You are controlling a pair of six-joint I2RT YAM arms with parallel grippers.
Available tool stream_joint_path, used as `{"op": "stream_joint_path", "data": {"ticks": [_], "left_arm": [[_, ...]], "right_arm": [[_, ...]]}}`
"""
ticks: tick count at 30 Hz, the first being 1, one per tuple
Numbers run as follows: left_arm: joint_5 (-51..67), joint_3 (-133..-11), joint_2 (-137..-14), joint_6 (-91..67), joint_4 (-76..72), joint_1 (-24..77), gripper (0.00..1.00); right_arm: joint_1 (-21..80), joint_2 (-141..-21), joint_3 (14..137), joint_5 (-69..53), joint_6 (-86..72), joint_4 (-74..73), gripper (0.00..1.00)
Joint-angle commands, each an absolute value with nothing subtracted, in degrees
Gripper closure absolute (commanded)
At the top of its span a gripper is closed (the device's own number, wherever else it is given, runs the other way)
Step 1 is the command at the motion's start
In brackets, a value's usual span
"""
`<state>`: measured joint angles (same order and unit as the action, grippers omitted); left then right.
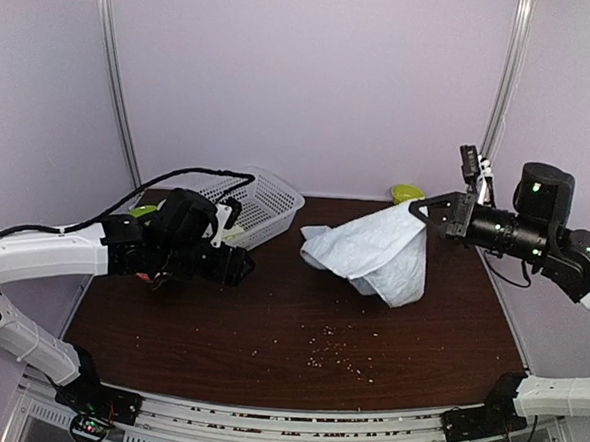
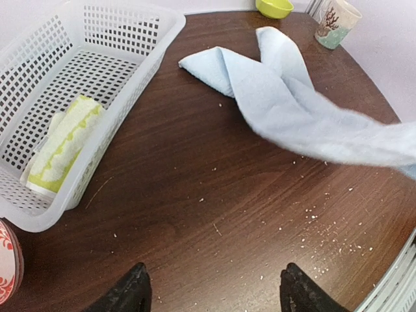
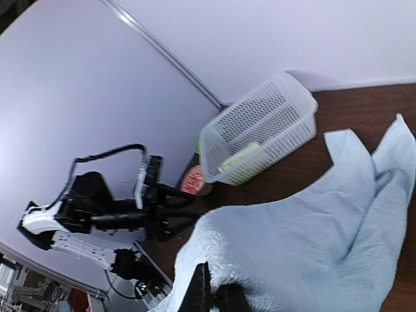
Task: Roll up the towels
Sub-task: Place the towel at the center of the board.
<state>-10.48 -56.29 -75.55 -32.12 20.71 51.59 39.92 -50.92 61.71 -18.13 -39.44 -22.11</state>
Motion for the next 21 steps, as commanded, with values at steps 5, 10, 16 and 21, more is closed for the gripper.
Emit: {"op": "stream_joint_path", "data": {"ticks": [5,10,16,21], "left_arm": [[-9.32,-58.42,-75.92,-30.62,18.2,55.21,0.31],[-10.09,-60.48,-80.33,-25.98,18.15,62.13,0.3],[-10.68,-65.66,-87.55,-23.66,18.04,65.39,0.31],[-11.57,-66.69,-89.91,-24.21,17.27,65.39,0.31]], "right_arm": [[36.04,-55.07,49.4,-9.37,-37.26,-25.31,1.0],[36.04,-59.79,46.71,-9.29,-38.68,-21.47,1.0],[35.86,-63.46,45.62,-7.53,-41.09,-18.87,1.0],[33.13,-71.38,52.63,-3.63,-43.07,-20.98,1.0]]}}
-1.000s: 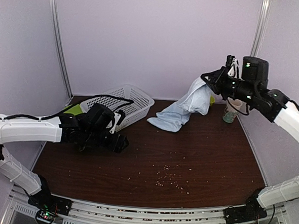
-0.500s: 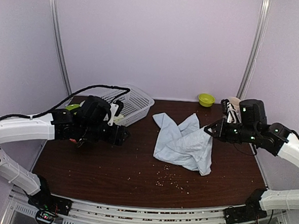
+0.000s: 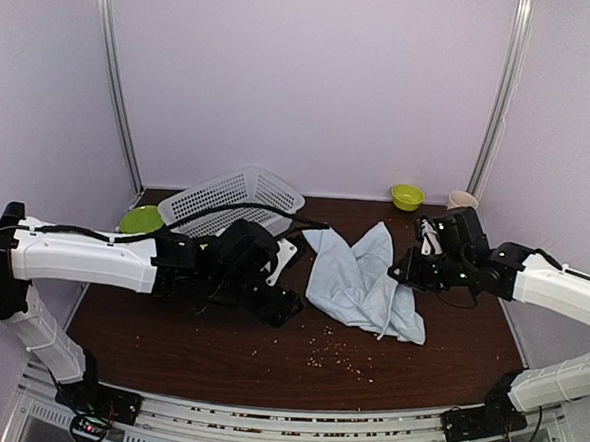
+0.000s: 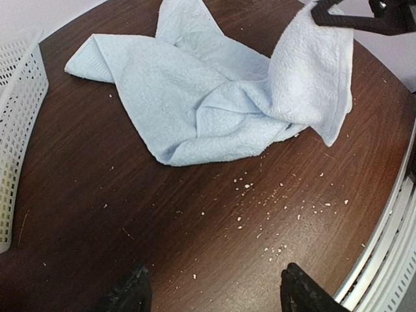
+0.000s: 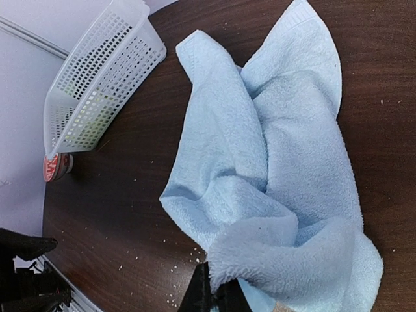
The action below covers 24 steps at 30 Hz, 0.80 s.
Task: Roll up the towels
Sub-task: Place the towel at the center of the board.
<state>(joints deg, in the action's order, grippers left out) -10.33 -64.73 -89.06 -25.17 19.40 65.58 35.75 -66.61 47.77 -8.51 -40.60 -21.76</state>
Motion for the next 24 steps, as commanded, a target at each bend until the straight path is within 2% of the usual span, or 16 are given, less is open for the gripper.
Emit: {"op": "stream_joint_path", "data": {"ticks": [1,7,11,14,19,24], "left_arm": [[-11.78,-66.73,-90.18,-24.52,17.57,65.39,0.31],[-12.55,-63.29,-89.02,-27.18,17.62,65.39,0.31],[-11.72,-60.17,-88.19,-27.95,16.22,65.39,0.31],[-11.19,-59.66,-88.2,-27.96,15.63,65.39,0.31],[-9.92,-59.06,-88.15,-27.65,13.72,65.39,0.31],[-8.8,-58.57,-88.67,-27.12,12.67,65.39,0.31]], "right_arm": [[31.33,-72.57,52.5,-3.23,-44.51,-19.62,1.0],[24.01,-75.95,51.93,1.4,-45.02,-18.39,0.99],[23.32,-76.5,53.82,1.09,-42.64,-23.42,0.61],[24.63,-72.46,51.89,1.3,-43.1,-25.32,0.47],[30.62,-65.44,46.85,3.32,-46.98,-28.01,0.43],[34.27,-65.49,41.46,3.96,-52.11,-25.88,0.43]]}}
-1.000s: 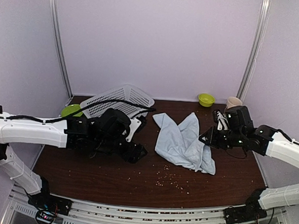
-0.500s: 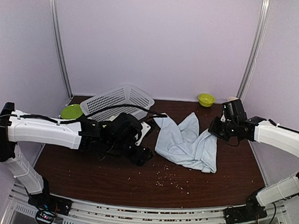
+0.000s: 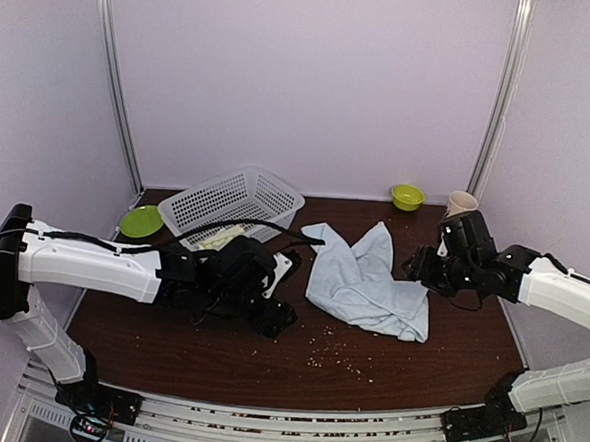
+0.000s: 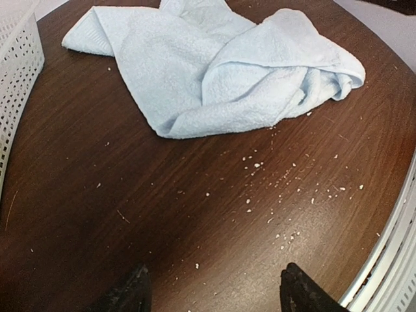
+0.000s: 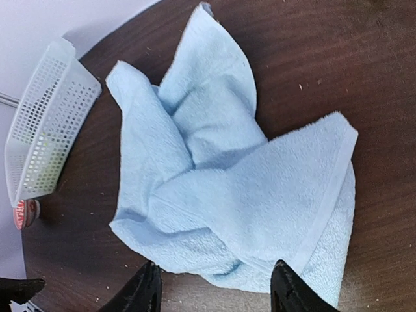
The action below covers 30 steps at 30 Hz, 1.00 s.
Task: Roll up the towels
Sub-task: Place the towel at the center of the board, then pick up the towel from the center of the board.
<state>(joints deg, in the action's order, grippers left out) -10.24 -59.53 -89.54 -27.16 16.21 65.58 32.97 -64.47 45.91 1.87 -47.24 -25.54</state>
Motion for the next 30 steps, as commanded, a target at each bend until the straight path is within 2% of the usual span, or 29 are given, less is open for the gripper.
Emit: {"op": "stream_joint_path", "data": {"ticks": [1,7,22,25,30], "left_arm": [[-8.63,-58.42,-88.76,-26.95,12.77,65.39,0.31],[-8.62,-56.8,-87.74,-27.02,13.19,65.39,0.31],[-7.73,-55.7,-87.66,-27.43,12.46,65.39,0.31],[-7.72,-55.9,-87.85,-27.64,12.8,65.39,0.31],[-7.73,-56.38,-88.23,-28.11,13.14,65.39,0.31]], "right_arm": [[34.28,-66.12,40.84,3.63,-53.05,-24.93,0.43],[34.08,-68.1,37.67,6.57,-59.81,-21.06,0.42],[32.3,-71.8,28.58,0.82,-67.51,-7.2,0.47],[31.79,-73.03,28.59,-0.22,-67.48,-6.04,0.55],[31.7,-72.85,28.51,-0.65,-67.57,-5.09,0.75]]}}
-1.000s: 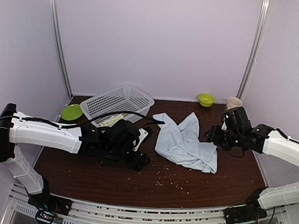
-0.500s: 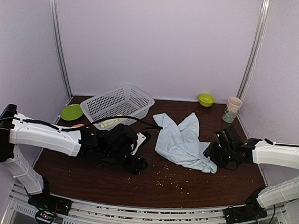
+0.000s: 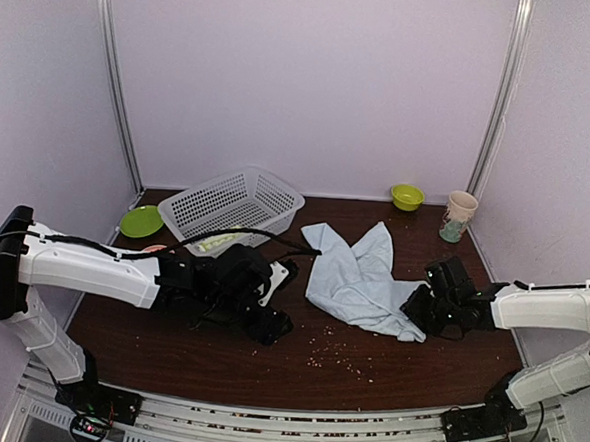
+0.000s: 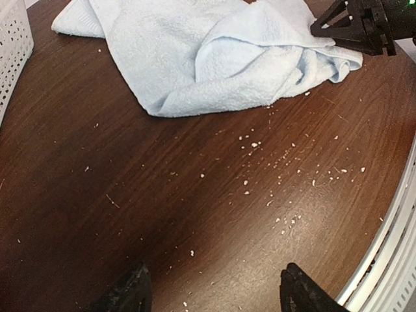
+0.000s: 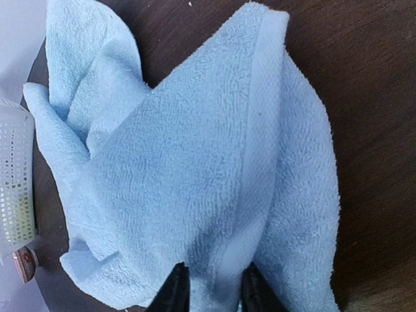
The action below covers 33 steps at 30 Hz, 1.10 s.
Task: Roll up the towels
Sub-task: Pick up the towel from the center of the board.
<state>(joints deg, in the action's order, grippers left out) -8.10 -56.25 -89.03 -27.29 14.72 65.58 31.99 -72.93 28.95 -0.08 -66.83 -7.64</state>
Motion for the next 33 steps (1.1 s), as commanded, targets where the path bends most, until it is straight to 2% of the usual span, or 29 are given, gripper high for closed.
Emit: {"op": "stream_joint_path", "data": {"ticks": [1,2,3,4,7,10,13,16,19,21,25,33], "left_arm": [[-7.73,-56.49,-88.33,-28.19,13.18,65.39,0.31],[-7.73,-56.62,-88.44,-28.36,13.26,65.39,0.32],[-7.81,-56.67,-88.46,-28.39,13.35,65.39,0.32],[-8.12,-56.79,-88.38,-28.64,13.48,65.39,0.32],[-10.66,-56.67,-87.28,-29.98,14.23,65.39,0.32],[-16.61,-55.88,-83.76,-31.81,15.64,65.39,0.32],[-24.81,-55.39,-77.96,-33.66,18.36,65.39,0.32],[-32.87,-55.54,-70.82,-34.58,22.78,65.39,0.31],[-37.3,-55.49,-62.89,-33.93,24.89,65.39,0.3],[-38.75,-55.14,-59.32,-33.56,25.79,65.38,0.3],[-40.67,-53.95,-54.94,-33.75,27.09,65.39,0.29],[-32.98,-49.69,-57.08,-32.1,21.64,65.39,0.27]], "right_arm": [[31.69,-72.45,28.49,-0.69,-67.6,-5.08,0.81],[31.72,-71.93,28.6,-0.7,-67.55,-5.29,0.87],[31.72,-71.06,28.68,-0.72,-67.46,-5.82,0.97],[31.91,-69.85,29.04,-0.44,-67.14,-6.67,1.0],[34.08,-64.68,32.84,0.53,-62.95,-9.57,1.0],[37.23,-64.49,41.8,-5.41,-55.5,-10.04,1.0],[41.29,-70.44,57.1,-17.7,-48.14,-14.35,1.0],[47.63,-73.66,79.21,-26.68,-41.13,-20.7,1.0],[52.56,-72.14,95.87,-27.46,-36.25,-24.99,1.0],[53.26,-69.72,100.68,-26.65,-35.36,-26.2,1.0],[52.87,-61.63,99.14,-19.19,-31.15,-31.75,1.0],[46.95,-42.08,77.38,-0.95,-28.65,-39.21,1.0]]}}
